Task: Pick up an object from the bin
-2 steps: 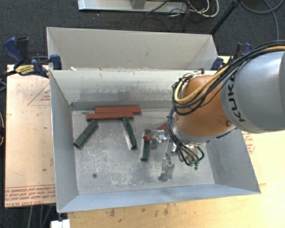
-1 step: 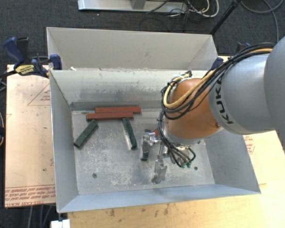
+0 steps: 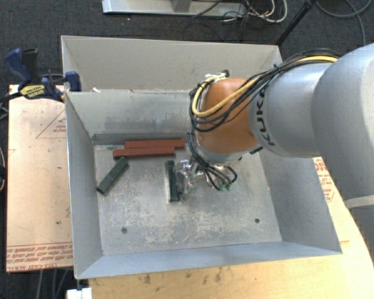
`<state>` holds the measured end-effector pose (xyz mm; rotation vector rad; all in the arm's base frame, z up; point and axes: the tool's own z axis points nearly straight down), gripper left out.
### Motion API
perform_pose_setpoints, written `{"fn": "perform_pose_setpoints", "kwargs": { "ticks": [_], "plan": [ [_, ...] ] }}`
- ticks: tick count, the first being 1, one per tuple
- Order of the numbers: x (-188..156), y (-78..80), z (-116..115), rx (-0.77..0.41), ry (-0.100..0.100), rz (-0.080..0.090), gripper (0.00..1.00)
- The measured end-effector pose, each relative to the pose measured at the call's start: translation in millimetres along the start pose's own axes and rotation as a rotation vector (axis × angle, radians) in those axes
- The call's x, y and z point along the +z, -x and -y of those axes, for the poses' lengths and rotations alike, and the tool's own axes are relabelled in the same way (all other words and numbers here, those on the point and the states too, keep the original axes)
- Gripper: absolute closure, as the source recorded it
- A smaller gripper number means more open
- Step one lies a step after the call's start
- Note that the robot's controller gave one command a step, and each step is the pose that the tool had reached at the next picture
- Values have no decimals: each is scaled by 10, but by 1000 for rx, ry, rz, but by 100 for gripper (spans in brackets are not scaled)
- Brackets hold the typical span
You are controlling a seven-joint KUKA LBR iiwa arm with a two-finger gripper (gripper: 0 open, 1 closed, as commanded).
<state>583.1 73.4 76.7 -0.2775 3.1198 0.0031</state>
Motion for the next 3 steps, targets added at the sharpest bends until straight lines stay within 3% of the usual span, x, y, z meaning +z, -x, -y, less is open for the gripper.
{"fn": "perform_pose_setpoints", "kwargs": {
  "ticks": [1,2,3],
  "plan": [
    [0,0,1,0,0,0,100],
    [-662,-14,36,28,0,-11,100],
    [-859,-90,97,-204,1,-8,0]
  ]
}}
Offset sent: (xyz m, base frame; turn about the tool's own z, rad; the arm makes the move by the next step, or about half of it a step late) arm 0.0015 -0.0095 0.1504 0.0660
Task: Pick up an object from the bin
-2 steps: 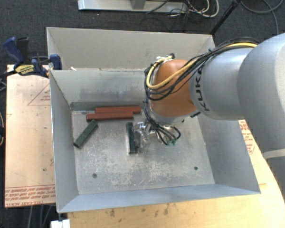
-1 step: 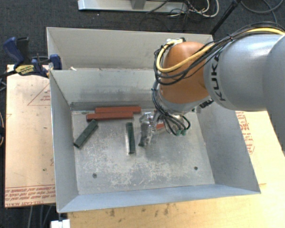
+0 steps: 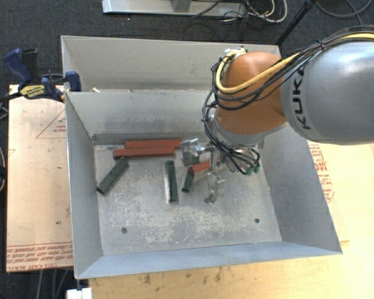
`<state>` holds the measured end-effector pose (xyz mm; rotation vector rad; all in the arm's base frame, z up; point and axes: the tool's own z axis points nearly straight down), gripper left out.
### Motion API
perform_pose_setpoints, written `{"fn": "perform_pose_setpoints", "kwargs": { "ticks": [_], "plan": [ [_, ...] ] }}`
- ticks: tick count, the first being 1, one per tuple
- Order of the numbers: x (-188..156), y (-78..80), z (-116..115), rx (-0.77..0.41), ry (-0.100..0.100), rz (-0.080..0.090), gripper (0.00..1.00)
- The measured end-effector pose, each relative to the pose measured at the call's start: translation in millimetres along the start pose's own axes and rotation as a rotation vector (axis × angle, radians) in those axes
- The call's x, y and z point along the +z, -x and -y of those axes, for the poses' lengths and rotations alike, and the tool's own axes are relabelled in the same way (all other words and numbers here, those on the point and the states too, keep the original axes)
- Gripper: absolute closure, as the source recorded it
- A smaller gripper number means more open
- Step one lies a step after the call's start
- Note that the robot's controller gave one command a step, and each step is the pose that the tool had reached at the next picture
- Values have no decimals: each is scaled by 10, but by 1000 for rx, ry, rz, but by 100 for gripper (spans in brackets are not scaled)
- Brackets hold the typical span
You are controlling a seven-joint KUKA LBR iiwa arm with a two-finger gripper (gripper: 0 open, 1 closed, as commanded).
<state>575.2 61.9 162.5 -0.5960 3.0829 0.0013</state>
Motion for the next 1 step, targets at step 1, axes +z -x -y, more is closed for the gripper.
{"fn": "perform_pose_setpoints", "kwargs": {
  "ticks": [1],
  "plan": [
    [142,-41,16,-108,0,0,0]
  ]
}}
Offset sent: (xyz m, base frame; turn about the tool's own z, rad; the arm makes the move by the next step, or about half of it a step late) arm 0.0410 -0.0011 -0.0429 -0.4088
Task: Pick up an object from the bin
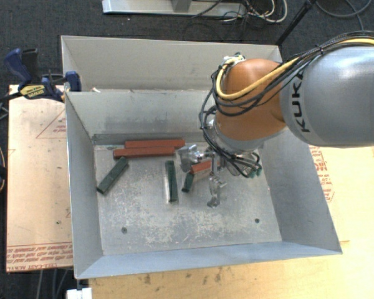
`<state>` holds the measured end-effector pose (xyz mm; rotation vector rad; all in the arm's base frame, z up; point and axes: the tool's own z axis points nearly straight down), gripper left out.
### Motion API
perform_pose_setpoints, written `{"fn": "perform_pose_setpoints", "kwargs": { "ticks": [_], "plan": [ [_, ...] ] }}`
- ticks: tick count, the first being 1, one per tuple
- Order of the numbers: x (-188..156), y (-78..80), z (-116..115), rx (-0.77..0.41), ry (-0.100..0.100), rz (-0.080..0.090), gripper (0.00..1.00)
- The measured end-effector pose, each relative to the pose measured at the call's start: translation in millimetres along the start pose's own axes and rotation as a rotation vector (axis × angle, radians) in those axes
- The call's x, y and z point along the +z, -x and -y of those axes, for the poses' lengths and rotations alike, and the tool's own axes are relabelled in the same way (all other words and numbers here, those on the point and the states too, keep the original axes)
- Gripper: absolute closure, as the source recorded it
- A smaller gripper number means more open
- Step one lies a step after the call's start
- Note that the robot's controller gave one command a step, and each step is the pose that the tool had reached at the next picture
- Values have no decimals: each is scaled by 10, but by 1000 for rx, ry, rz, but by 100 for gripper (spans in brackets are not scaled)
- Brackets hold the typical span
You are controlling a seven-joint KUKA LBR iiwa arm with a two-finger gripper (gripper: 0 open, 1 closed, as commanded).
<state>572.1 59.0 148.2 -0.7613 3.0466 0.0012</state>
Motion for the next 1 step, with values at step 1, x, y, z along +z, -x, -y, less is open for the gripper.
{"fn": "perform_pose_setpoints", "kwargs": {
  "ticks": [1],
  "plan": [
    [156,224,98,-203,-1,3,0]
  ]
}}
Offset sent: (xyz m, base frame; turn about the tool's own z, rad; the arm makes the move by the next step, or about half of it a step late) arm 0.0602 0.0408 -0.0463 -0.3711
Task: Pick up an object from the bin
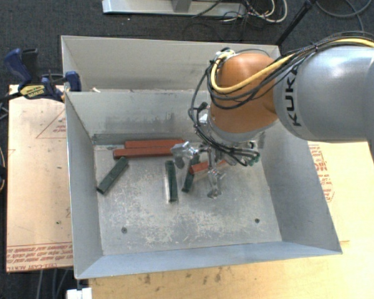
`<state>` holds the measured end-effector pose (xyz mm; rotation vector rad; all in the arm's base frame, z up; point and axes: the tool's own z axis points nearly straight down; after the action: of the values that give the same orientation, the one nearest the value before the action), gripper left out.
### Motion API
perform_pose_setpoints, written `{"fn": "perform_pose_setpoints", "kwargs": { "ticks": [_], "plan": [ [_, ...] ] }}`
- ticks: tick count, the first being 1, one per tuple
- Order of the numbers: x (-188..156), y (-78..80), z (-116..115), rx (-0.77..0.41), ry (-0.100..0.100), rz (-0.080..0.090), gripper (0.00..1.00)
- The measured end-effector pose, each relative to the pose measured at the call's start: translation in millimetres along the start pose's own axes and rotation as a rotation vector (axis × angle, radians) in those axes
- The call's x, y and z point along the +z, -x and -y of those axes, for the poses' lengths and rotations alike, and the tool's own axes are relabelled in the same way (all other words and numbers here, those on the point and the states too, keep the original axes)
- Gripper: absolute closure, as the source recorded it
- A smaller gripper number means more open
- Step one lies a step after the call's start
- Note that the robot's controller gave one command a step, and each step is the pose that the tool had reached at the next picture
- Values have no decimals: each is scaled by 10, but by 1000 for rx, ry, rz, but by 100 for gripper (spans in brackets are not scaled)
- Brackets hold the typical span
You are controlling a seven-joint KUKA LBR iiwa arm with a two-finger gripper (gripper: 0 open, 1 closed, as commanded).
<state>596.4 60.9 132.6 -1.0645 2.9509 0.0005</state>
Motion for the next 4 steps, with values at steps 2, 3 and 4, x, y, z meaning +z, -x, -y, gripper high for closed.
{"fn": "perform_pose_setpoints", "kwargs": {
  "ticks": [2,3,4],
  "plan": [
    [583,-48,164,-354,2,-1,100],
    [583,-48,164,-354,2,-1,100],
    [445,-73,127,-432,7,-5,100]
  ]
}}
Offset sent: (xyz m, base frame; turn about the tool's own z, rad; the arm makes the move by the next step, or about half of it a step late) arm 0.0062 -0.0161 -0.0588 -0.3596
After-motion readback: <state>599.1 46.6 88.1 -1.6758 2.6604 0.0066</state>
